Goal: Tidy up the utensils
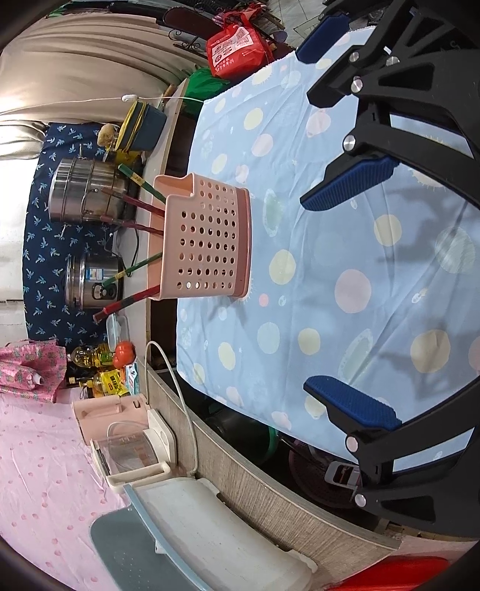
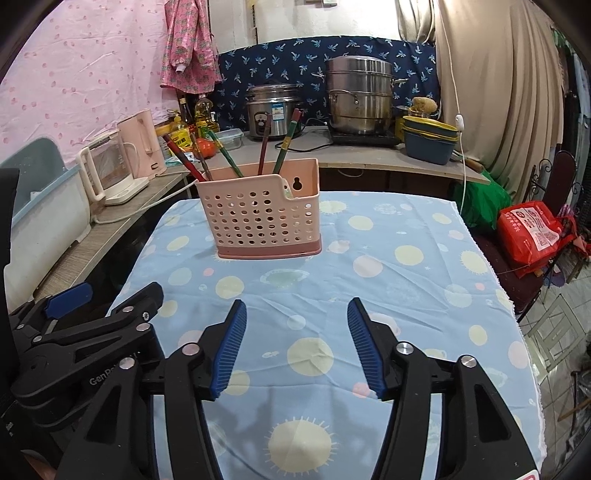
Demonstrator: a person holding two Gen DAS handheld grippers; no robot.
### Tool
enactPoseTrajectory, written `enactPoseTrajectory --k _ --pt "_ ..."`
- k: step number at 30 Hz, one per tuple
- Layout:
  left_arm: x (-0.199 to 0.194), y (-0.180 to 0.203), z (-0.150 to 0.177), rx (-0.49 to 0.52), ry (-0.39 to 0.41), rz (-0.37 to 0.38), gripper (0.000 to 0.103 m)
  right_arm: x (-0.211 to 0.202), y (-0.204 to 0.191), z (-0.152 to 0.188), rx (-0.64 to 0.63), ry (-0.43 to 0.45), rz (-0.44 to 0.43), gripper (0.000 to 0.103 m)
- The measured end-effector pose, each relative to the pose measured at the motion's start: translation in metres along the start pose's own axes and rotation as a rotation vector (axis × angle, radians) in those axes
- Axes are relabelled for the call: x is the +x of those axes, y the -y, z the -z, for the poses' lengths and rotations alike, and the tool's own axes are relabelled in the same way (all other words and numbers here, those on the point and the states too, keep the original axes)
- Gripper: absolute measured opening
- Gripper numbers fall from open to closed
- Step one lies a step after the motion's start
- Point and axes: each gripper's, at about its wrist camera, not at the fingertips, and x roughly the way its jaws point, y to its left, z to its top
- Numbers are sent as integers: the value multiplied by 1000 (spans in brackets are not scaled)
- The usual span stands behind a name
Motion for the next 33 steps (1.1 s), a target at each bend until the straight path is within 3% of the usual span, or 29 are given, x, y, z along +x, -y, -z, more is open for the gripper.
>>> enactPoseTrajectory --k 6,9,11,33 --pt "2 -6 5 -20 -15 -18 95 0 7 4 18 -11 12 84" --pt "4 -7 7 -24 -29 -10 96 0 9 7 19 -8 14 87" --pt "5 -8 9 -27 -29 -29 96 0 9 9 21 -9 17 97" --pt "7 -5 15 -4 -39 -66 96 -1 10 13 22 -4 23 96"
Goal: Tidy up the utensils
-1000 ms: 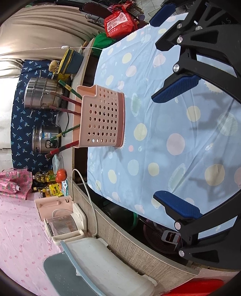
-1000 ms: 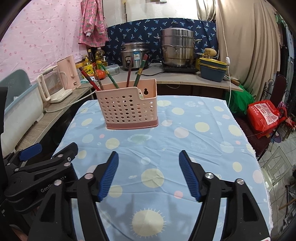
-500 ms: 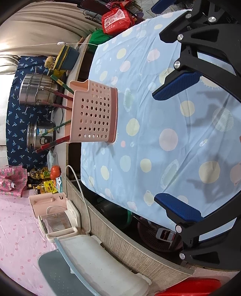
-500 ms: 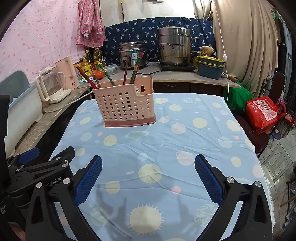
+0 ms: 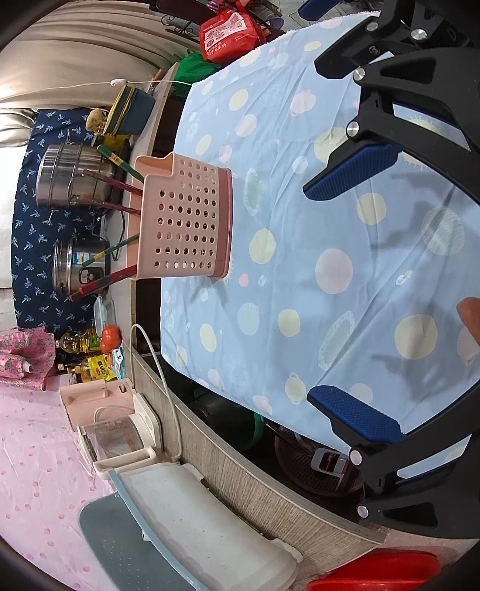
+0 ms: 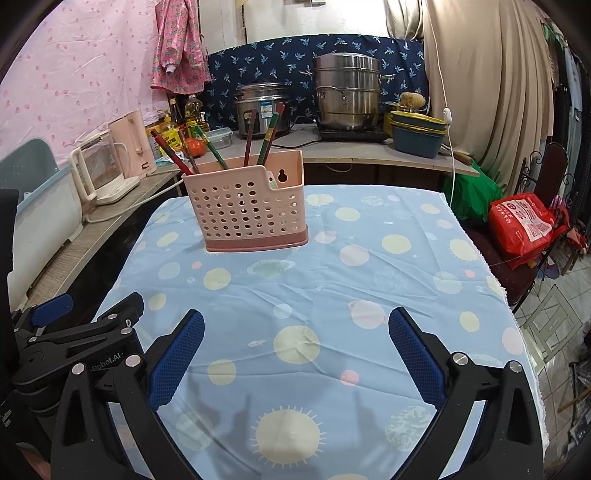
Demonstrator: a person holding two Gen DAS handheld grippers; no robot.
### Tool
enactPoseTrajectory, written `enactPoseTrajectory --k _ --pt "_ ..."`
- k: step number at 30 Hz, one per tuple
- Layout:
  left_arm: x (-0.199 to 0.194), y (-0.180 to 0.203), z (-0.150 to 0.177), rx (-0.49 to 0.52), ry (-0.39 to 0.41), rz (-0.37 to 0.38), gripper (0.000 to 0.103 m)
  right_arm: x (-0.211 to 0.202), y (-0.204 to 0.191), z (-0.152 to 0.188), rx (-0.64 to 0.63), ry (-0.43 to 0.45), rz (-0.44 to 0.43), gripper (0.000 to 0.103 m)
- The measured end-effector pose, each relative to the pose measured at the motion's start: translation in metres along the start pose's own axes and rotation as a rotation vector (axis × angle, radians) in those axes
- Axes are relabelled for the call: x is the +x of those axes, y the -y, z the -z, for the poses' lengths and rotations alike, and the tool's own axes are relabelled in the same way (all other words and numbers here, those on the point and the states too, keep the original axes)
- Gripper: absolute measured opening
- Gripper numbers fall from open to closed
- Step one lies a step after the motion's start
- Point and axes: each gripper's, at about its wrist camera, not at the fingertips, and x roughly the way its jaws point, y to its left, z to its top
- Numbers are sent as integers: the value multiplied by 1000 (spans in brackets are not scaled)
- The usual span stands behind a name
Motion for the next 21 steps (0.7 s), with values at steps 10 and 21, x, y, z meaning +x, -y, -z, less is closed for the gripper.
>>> enactPoseTrajectory --k 10,21 --pt "1 0 2 6 0 -7 96 1 -2 1 -6 -6 3 96" --pt "-1 0 2 10 5 -17 96 1 -2 1 -6 -7 3 96"
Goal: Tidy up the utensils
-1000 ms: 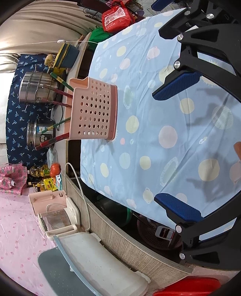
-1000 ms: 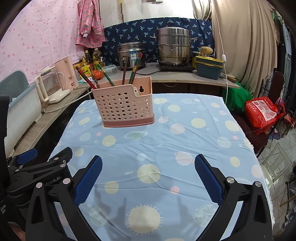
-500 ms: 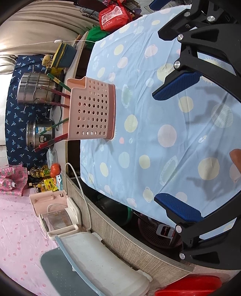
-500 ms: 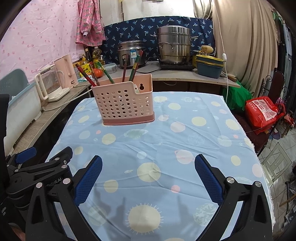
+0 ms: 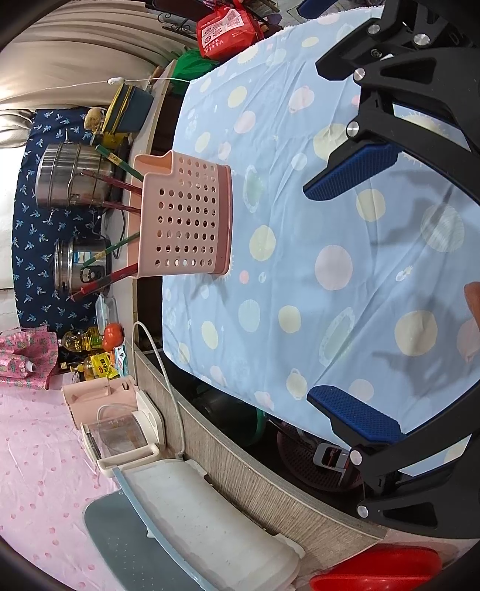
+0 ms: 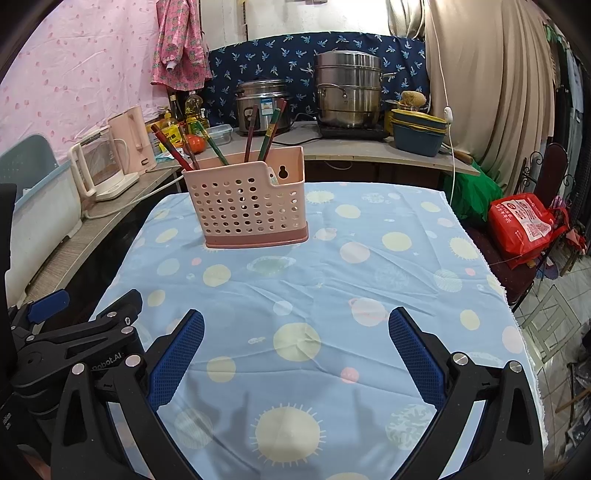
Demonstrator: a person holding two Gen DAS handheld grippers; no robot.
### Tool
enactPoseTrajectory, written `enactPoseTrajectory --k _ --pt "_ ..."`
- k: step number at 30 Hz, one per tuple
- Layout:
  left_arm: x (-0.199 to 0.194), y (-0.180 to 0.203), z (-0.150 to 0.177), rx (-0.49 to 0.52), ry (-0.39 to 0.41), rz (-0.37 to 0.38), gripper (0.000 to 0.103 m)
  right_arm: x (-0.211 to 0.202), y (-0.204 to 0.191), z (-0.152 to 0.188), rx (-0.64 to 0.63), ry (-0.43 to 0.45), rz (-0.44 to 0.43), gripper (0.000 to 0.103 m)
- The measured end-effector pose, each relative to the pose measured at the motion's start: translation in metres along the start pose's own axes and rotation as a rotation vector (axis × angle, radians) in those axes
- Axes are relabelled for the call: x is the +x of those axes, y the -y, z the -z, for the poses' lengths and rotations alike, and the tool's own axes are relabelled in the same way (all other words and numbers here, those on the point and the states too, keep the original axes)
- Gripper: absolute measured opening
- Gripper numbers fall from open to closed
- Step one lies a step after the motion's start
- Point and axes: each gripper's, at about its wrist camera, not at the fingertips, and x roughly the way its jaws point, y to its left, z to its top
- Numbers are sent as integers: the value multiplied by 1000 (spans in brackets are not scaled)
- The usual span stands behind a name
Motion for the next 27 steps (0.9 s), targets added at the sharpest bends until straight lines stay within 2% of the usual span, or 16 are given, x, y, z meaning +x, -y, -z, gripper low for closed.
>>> enactPoseTrajectory --k 27 --pt "-2 -1 1 11 1 -10 96 0 3 1 1 4 2 96"
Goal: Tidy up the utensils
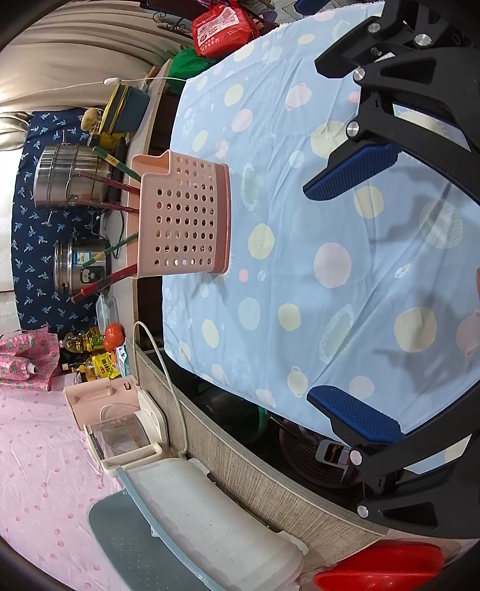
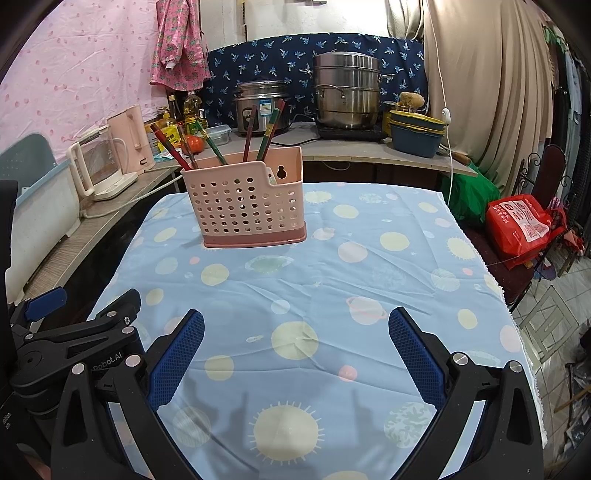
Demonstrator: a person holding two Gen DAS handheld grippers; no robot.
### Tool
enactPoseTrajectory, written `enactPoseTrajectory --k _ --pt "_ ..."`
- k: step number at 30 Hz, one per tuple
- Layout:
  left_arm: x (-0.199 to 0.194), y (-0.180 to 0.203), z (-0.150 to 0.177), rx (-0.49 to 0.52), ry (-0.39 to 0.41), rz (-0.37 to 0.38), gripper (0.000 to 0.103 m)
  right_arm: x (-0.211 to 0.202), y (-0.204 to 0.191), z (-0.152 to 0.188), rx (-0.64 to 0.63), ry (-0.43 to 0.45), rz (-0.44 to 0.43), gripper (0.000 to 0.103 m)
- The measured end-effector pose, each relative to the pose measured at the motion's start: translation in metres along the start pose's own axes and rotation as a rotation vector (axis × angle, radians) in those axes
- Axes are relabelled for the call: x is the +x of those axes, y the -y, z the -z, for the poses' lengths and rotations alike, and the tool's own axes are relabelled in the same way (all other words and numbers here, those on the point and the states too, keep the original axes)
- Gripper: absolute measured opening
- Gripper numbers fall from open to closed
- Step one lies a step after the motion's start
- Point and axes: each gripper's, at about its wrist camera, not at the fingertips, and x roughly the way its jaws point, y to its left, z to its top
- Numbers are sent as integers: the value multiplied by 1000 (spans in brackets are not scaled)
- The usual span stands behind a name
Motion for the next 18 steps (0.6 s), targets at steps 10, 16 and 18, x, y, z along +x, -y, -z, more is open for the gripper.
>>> enactPoseTrajectory --k 10,16,18 --pt "2 -1 -2 -3 -5 -5 96 0 1 1 -3 -1 2 97" --pt "3 1 -2 -2 -7 -8 96 0 2 1 -3 -1 2 97" --pt "3 0 -2 -2 -7 -8 96 0 2 1 -5 0 5 96"
